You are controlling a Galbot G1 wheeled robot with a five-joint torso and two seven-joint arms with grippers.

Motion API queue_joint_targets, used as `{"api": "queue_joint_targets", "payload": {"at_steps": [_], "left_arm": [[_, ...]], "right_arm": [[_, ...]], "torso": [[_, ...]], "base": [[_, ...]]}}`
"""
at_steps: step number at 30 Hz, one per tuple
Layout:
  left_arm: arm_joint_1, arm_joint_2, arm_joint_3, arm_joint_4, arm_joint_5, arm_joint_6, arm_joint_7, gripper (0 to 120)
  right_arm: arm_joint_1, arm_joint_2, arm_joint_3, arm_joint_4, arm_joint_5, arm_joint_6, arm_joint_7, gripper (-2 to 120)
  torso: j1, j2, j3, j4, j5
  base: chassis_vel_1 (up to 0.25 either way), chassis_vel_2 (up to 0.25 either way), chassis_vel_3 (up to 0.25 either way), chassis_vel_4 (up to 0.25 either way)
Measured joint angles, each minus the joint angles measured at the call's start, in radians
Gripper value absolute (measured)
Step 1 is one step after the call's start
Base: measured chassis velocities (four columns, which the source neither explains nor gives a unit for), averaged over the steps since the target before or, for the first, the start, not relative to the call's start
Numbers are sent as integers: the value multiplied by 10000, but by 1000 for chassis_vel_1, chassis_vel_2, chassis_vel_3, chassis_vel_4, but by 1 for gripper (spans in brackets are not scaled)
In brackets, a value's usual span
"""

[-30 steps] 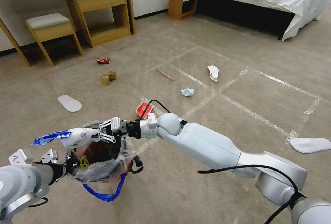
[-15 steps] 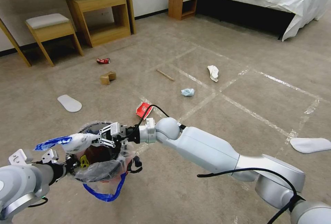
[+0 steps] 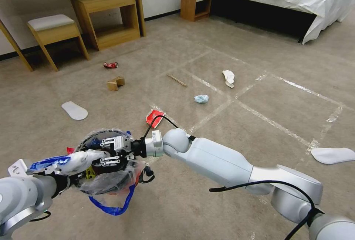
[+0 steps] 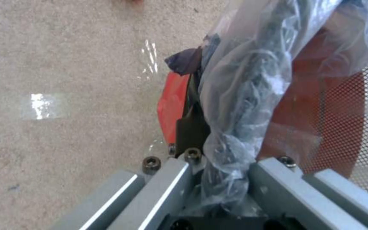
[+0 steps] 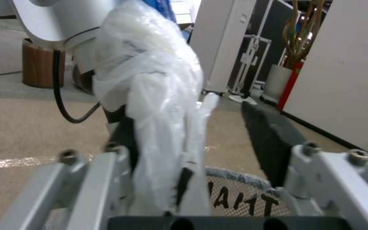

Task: Pick up the trash bin and place the garbage on the floor into it.

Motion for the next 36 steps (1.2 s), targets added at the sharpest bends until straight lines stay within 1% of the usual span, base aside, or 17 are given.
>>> {"api": "queue_joint_targets", "payload": {"at_steps": [1, 2, 5, 6, 8, 10, 11, 12, 17, 28, 31, 36], "left_arm": [[-12, -11, 12, 6, 0, 0, -1, 0], [-12, -11, 12, 6, 0, 0, -1, 0], [-25, -41, 41, 9, 2, 0, -7, 0], [-25, -41, 41, 9, 2, 0, -7, 0], [-24, -40, 43, 11, 7, 0, -12, 0], [-24, -40, 43, 11, 7, 0, -12, 0], [-20, -16, 40, 18, 4, 0, -12, 0], [-19, 10, 30, 18, -14, -1, -18, 0], [-29, 34, 4, 25, -60, -7, -24, 0], [-36, -57, 57, 56, -30, -7, -31, 0], [-41, -50, 71, 35, -32, -4, -30, 0], [-69, -68, 142, 20, -34, -1, -28, 0]], "right_arm": [[0, -15, 0, 0, 2, 0, 0, 63], [0, -15, 0, 0, 2, 0, 0, 63], [1, -48, 5, 0, 2, 18, 0, 77], [1, -48, 5, 0, 2, 18, 0, 77], [0, -89, 20, 3, 2, 44, 0, 88], [0, -89, 20, 3, 2, 44, 0, 88], [15, -121, 30, 5, 3, 61, -1, 97], [35, -144, 38, 2, 6, 77, -3, 99], [55, -183, 49, -91, 7, 145, -9, 100], [60, -167, 54, -472, 46, 220, -16, 100], [123, -53, 123, -1070, 205, 304, -18, 100], [243, 119, 204, -1503, 176, 374, -30, 100]], "torso": [[0, 0, 0, 0, 0], [0, 0, 0, 0, 0], [0, 0, 0, 0, 0], [0, 0, 0, 0, 0], [0, 0, 0, 0, 0], [0, 0, 0, 0, 0], [0, 0, 0, -1, 0], [0, 0, 0, 0, 0], [0, 0, 0, -1, 0], [0, 0, 0, 0, 0], [0, 0, 0, 0, 1], [0, 0, 0, 0, -1]], "base": [[0, 0, 0, 0], [0, 0, 0, 0], [0, 0, 0, 0], [0, 0, 0, 0], [0, 0, 0, 0], [0, 0, 0, 0], [0, 0, 0, 0], [0, 0, 0, 0], [0, 0, 0, 0], [0, 0, 0, 0], [0, 0, 0, 0], [0, 0, 0, 0]]}}
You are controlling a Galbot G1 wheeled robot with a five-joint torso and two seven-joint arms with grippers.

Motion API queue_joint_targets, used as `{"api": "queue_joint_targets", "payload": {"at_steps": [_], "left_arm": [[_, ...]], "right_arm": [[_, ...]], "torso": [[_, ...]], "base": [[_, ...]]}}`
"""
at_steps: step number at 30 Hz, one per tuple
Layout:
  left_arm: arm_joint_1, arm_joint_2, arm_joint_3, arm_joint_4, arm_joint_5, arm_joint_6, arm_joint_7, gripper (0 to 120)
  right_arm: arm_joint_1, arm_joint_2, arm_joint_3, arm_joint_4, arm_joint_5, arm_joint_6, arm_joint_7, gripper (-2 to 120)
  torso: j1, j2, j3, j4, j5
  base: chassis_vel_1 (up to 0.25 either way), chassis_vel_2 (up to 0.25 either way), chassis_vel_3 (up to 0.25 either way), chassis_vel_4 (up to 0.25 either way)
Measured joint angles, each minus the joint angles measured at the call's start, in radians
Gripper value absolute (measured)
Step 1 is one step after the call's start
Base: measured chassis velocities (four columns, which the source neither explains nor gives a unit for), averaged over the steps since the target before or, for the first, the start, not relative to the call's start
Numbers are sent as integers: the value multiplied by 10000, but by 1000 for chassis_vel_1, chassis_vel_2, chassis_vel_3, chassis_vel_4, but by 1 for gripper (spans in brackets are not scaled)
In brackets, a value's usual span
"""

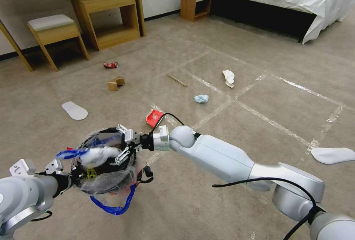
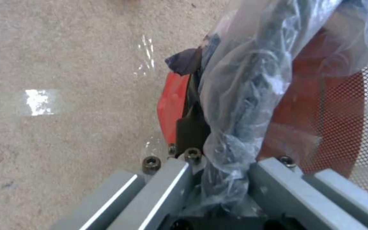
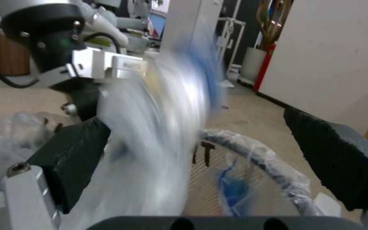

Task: Pick up the trash bin and place the garbage on the floor into it.

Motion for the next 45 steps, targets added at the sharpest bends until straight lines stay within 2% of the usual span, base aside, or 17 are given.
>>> {"api": "queue_joint_targets", "payload": {"at_steps": [18, 30, 32, 34, 35, 38, 40, 41, 44, 45], "left_arm": [[-60, -51, 46, -107, -99, 2, -13, 0], [-15, -84, 20, -83, -89, 3, -6, 0], [-14, -4, -8, -69, -102, 2, -5, 0], [-14, 3, -10, -66, -105, 2, -5, 0], [-8, 57, -36, -44, -124, 2, 1, 0], [6, 86, -62, -36, -130, 1, 9, 0], [48, 107, -92, -33, -130, 1, 17, 0], [48, 107, -92, -33, -130, 1, 17, 0], [96, 115, -93, -60, -100, 1, 20, 0], [96, 115, -93, -60, -100, 1, 20, 0]], "right_arm": [[-54, 223, -69, -495, -219, 132, -36, 100], [91, 61, 614, 100, -192, 71, 41, 100], [213, -102, 1421, 526, -36, -52, 177, 100], [214, -110, 1462, 544, -34, -56, 182, 100], [251, -290, 2325, 847, 20, -131, 350, 100], [179, -460, 2981, 1091, 57, -192, 562, 100], [-201, -733, 3979, 1460, 68, -277, 967, 100], [-201, -733, 3979, 1460, 68, -277, 967, 100], [-1277, -1162, 5455, 2015, -47, -311, 1576, 100], [-1277, -1162, 5455, 2015, -47, -311, 1576, 100]], "torso": [[0, 0, 0, 0, 1], [0, 0, 0, 0, 1], [0, 0, 0, 3, 1], [0, 0, 1, 3, 1], [0, 0, -1, 1, 1], [0, 1, 0, -1, 2], [-1, 2, -1, 0, 2], [-1, 2, -1, 0, 2], [-1, 1, 0, 1, 4], [-1, 1, 0, 1, 4]], "base": [[0, 0, 0, 0], [0, 0, 0, 0], [0, 0, 0, 0], [0, 0, 0, 0], [0, 0, 0, 0], [0, 0, 0, 0], [0, 0, 0, 0], [0, 0, 0, 0], [0, 0, 0, 0], [0, 0, 0, 0]]}}
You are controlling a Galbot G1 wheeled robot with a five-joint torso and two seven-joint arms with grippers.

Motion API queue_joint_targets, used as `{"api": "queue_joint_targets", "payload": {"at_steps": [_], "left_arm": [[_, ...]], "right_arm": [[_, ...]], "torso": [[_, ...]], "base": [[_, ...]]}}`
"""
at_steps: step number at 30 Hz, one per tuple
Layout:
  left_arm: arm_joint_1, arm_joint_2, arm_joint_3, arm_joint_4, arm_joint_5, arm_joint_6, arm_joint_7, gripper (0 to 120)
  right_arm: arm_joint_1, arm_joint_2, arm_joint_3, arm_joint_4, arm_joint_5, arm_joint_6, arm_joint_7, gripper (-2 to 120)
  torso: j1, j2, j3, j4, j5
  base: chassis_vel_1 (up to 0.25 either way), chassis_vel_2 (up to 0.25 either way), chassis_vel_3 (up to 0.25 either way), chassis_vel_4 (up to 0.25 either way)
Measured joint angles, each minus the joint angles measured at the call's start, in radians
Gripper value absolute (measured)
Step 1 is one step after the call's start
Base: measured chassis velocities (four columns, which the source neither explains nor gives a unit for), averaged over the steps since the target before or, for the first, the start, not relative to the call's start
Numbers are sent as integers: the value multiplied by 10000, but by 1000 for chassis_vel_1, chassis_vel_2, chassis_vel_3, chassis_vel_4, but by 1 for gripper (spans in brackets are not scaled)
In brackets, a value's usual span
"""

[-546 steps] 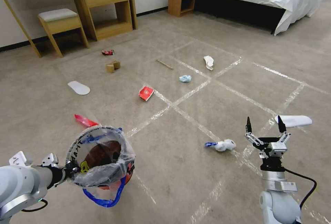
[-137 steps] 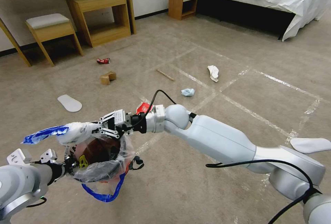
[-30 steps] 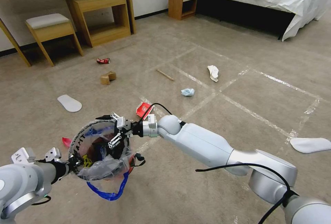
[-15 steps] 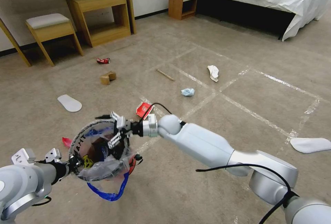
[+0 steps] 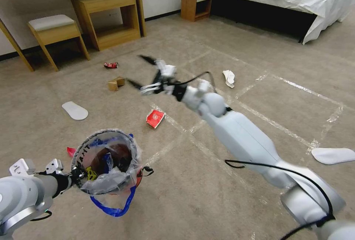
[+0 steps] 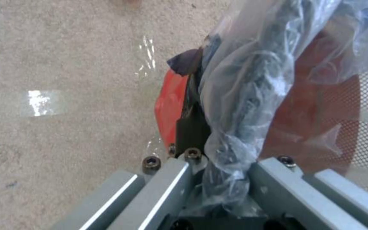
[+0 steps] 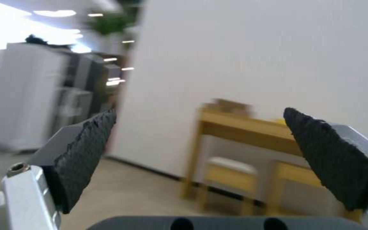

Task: Pick up the trash bin and place the garbage on the floor into it.

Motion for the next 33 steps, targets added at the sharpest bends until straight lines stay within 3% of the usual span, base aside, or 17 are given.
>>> {"api": "queue_joint_targets", "payload": {"at_steps": [2, 5, 7, 8, 10, 12, 14, 16, 33], "left_arm": [[52, -37, 1, -29, 70, 0, 9, 0], [82, -75, 13, -36, 139, 0, 31, 0], [93, -149, 54, -58, 227, 0, 59, 0], [93, -149, 54, -58, 227, 0, 59, 0], [85, -172, 55, -77, 248, 0, 67, 0], [90, -190, 24, -113, 250, 0, 70, 0], [90, -203, 20, -121, 250, 0, 70, 0], [93, -296, 21, -192, 287, 0, 70, 0], [161, -786, -67, -425, 428, 0, 87, 0]], "right_arm": [[-1084, -452, 1243, 513, -122, -23, 521, 100], [-1674, -748, 1965, 836, -247, -41, 777, 100], [-3036, -1261, 3551, 1684, -645, -34, 1532, 100], [-3036, -1261, 3551, 1684, -645, -34, 1532, 100], [-4369, -1320, 4805, 2488, -792, -26, 2179, 100], [-5556, -1045, 5878, 2976, -1040, 28, 2633, 100], [-5878, -920, 6175, 3105, -1129, 66, 2775, 100], [-7233, -264, 7478, 3621, -1838, 339, 3347, 100], [-10119, 1365, 8953, 4931, -4320, 1897, 4326, 100]], "torso": [[0, 0, 0, -2, 1], [0, 0, 0, -5, 3], [0, 0, -1, -4, 2], [0, 0, -1, -4, 2], [0, 0, -2, -3, -2], [0, 0, -1, -4, 2], [0, 0, -2, -5, 2], [0, 0, -2, -1, -2], [-1, 0, -1, -1, -4]], "base": [[0, 0, 0, 0], [0, 0, 0, 0], [0, 0, 0, 0], [0, 0, 0, 0], [0, 0, 0, 0], [0, 0, 0, 0], [0, 0, 0, 0], [0, 0, 0, 0], [0, 0, 0, 0]]}}
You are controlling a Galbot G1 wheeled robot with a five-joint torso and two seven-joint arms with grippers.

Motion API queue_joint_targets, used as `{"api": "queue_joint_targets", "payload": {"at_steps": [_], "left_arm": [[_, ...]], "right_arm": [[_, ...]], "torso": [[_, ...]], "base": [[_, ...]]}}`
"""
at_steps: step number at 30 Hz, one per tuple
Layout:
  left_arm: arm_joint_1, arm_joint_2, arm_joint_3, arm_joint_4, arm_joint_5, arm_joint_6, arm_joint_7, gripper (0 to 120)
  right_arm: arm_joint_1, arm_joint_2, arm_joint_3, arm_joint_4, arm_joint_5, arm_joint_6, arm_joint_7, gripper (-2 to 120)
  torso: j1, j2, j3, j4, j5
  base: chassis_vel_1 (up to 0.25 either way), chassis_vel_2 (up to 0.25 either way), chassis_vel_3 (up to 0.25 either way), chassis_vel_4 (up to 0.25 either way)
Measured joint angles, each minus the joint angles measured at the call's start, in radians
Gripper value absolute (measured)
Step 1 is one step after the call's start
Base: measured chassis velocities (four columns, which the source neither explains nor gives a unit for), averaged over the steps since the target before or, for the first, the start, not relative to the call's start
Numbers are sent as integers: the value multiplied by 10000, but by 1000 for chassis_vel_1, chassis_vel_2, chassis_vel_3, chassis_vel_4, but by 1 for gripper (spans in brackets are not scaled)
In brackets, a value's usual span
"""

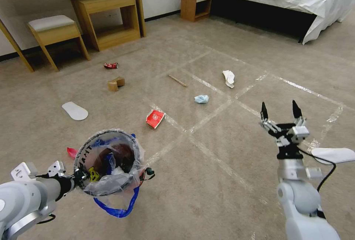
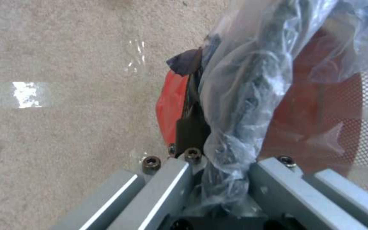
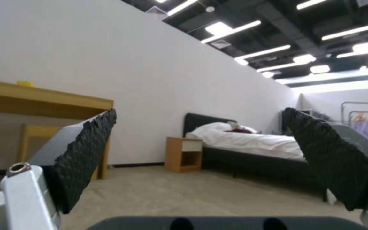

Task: Pick up the trash bin and place the garbage on the floor into it.

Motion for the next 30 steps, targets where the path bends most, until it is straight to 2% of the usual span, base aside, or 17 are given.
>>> {"api": "queue_joint_targets", "payload": {"at_steps": [4, 9, 16, 30], "left_arm": [[72, -150, -73, -122, 110, 0, 30, 0], [158, -252, -81, -216, 269, 0, 129, 0], [253, -296, -127, -376, 428, 0, 295, 0], [531, -66, -332, -522, 1271, 0, 1278, 0]], "right_arm": [[-514, 694, 105, 184, -498, 526, 19, 100], [-847, 1016, 171, 256, -854, 997, 71, 100], [-1270, 1152, 140, 363, -1083, 1382, 116, 100], [-1417, 1197, -27, 319, -1126, 1602, 1, 100]], "torso": [[0, -1, 0, 0, 0], [0, -1, 0, 0, 0], [0, -1, 1, -1, 0], [1, -1, 1, 0, 2]], "base": [[0, 0, 0, 0], [0, 0, 0, 0], [0, 0, 0, 0], [0, 0, 0, 0]]}}
